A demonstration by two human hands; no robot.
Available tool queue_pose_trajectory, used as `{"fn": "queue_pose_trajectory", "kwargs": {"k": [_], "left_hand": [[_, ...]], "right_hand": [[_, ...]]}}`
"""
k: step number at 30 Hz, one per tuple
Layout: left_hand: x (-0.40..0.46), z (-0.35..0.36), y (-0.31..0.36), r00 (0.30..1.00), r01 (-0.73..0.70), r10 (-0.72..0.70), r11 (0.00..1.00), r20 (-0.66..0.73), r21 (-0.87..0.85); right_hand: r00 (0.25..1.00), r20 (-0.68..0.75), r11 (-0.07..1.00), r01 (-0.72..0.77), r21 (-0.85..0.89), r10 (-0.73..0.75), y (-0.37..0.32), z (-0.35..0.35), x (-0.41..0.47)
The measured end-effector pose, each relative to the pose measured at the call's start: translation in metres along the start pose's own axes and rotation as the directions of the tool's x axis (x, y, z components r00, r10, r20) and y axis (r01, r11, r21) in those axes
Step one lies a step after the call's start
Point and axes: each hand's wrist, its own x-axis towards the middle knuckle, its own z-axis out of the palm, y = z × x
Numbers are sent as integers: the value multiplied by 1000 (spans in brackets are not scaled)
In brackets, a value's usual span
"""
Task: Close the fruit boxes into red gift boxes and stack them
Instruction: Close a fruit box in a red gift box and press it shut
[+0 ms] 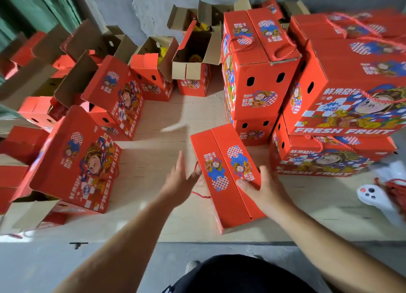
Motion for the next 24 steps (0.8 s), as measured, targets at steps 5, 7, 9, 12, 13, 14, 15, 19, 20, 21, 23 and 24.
{"fn": "queue_pose_trajectory", "kwargs": {"k": [5, 7, 9, 12, 13, 14, 15, 19, 20, 21, 23, 24], "left_hand": [[-26, 47, 21, 872, 476, -254, 637, 418, -606], [-27, 51, 27, 883, 469, -267, 554, 387, -688], [-27, 48, 31, 925, 369, -275, 499, 261, -784], [-19, 39, 36, 975, 116, -224, 441, 16, -890], [-17, 36, 40, 976, 57, -215, 415, -38, -908], [-15, 34, 43, 973, 5, -212, 395, -86, -919], [-14, 32, 45, 968, -38, -216, 384, -130, -922], [-15, 28, 48, 946, -78, -271, 351, -181, -933], [-16, 25, 50, 945, -91, -269, 335, -188, -938], [-19, 20, 55, 948, -115, -247, 330, -203, -937], [-28, 8, 70, 962, -173, -131, 387, -240, -905], [-33, 1, 80, 968, -199, -53, 441, -247, -875]], "right_hand": [[960, 256, 949, -182, 257, 115, -7, -3, 13], [910, 389, 916, -270, 296, 143, -10, -12, 17], [899, 419, 895, -288, 341, 129, -15, -13, 18], [981, 192, 902, -65, 426, -20, -22, -5, 17], [994, 90, 904, 14, 428, -58, -26, -3, 14], [996, -22, 906, 86, 413, -85, -29, -2, 11], [984, -135, 916, 158, 369, -115, -31, -1, 8], [891, -288, 886, 416, 204, -352, -40, 10, -9], [872, -267, 869, 463, 177, -410, -42, 14, -13], [854, -238, 852, 503, 146, -463, -45, 18, -17], [836, -165, 833, 542, 111, -523, -52, 23, -21], [850, -115, 839, 526, 141, -514, -58, 25, -22]]}}
